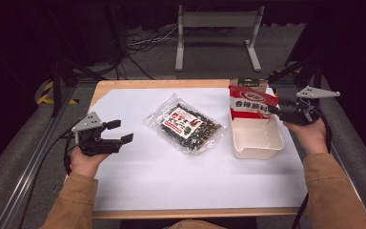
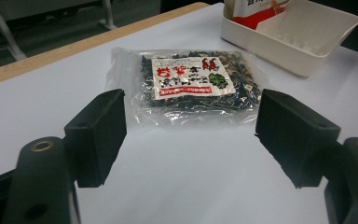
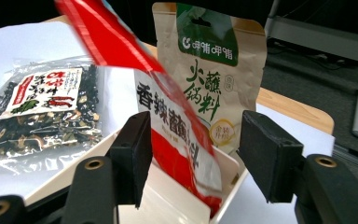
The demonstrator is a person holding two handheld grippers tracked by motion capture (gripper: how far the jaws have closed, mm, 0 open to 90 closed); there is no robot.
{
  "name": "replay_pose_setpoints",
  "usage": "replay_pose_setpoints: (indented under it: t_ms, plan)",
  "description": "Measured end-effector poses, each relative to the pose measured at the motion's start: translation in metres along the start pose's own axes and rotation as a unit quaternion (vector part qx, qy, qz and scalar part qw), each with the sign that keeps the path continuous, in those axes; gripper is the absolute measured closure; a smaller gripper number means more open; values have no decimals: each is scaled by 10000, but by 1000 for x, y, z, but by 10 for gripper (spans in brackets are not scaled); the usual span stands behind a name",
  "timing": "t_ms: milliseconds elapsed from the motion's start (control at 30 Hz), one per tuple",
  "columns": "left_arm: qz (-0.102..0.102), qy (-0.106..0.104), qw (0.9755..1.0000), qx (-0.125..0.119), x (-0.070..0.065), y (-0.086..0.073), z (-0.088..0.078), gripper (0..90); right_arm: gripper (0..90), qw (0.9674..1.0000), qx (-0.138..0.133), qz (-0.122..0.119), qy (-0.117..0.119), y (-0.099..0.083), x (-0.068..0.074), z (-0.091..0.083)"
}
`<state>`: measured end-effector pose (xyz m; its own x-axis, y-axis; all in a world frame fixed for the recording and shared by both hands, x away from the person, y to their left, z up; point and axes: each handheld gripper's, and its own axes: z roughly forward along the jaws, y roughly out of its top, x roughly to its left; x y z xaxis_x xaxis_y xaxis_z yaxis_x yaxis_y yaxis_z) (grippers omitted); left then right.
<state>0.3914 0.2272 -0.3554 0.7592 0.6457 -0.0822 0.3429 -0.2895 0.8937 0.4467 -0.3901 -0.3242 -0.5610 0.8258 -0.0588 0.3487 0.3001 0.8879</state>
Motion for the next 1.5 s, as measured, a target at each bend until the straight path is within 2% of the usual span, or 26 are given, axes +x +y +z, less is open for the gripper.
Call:
replay_pose_setpoints:
  t_ms: [67, 133, 267, 300, 333, 367, 400, 500, 533, 800, 867, 900, 933, 1033, 1133, 1333, 1433, 1467, 1500]
  plan:
    - [-7, 76, 10000, -3, 0, 1, 1, 257, 430, 10000, -24, -29, -19, -1, 4, -6]
    - [-64, 65, 10000, -6, 1, 2, 2, 258, 426, 10000, -55, -15, -25, -1, 8, -13]
    - [-123, 184, 9997, 91, 3, 4, 5, 252, 425, 10000, -63, -46, -7, -2, 21, -25]
    - [-276, 194, 9993, 181, 4, 5, 5, 253, 423, 10000, -81, -54, 21, -2, 24, -28]
    - [-276, 194, 9993, 181, 4, 5, 5, 247, 422, 9999, -85, -78, 43, -2, 28, -31]
    - [-428, 200, 9987, 213, 6, 5, 6, 238, 419, 9999, -97, -65, 90, -2, 32, -33]
    - [-428, 200, 9987, 213, 6, 5, 6, 236, 419, 9999, -97, -65, 90, -2, 32, -33]
    - [-384, 182, 9989, 208, 7, 6, 6, 237, 417, 9996, -188, -130, 162, -2, 45, -37]
    - [-326, 177, 9991, 219, 7, 7, 6, 237, 412, 9994, -196, -139, 231, -3, 49, -38]
    - [-351, 192, 9983, 428, 5, 16, 8, 252, 418, 9977, -221, -91, 636, -11, 76, -39]
    - [-324, 193, 9983, 442, 6, 18, 8, 251, 418, 9975, -206, -112, 665, -12, 78, -39]
    - [-384, 191, 9982, 410, 5, 19, 9, 246, 416, 9973, -197, -145, 699, -14, 82, -39]
    - [-335, 196, 9983, 427, 6, 20, 9, 244, 415, 9969, -218, -138, 743, -15, 84, -39]
    - [-301, 154, 9978, 566, 7, 23, 14, 265, 410, 9959, -364, -42, 832, -18, 89, -41]
    - [-284, 102, 9975, 635, 9, 25, 18, 273, 410, 9957, -441, -87, 813, -17, 93, -47]
    - [-456, 152, 9968, 646, 18, 30, 33, 253, 404, 9948, -422, -157, 909, -18, 100, -52]
    - [-579, 91, 9962, 648, 24, 32, 37, 242, 402, 9945, -407, -189, 949, -18, 103, -50]
    - [-722, 85, 9955, 611, 31, 33, 41, 238, 401, 9941, -402, -186, 986, -18, 104, -50]
    - [-722, 85, 9955, 611, 31, 33, 41, 235, 401, 9941, -402, -186, 986, -18, 104, -50]
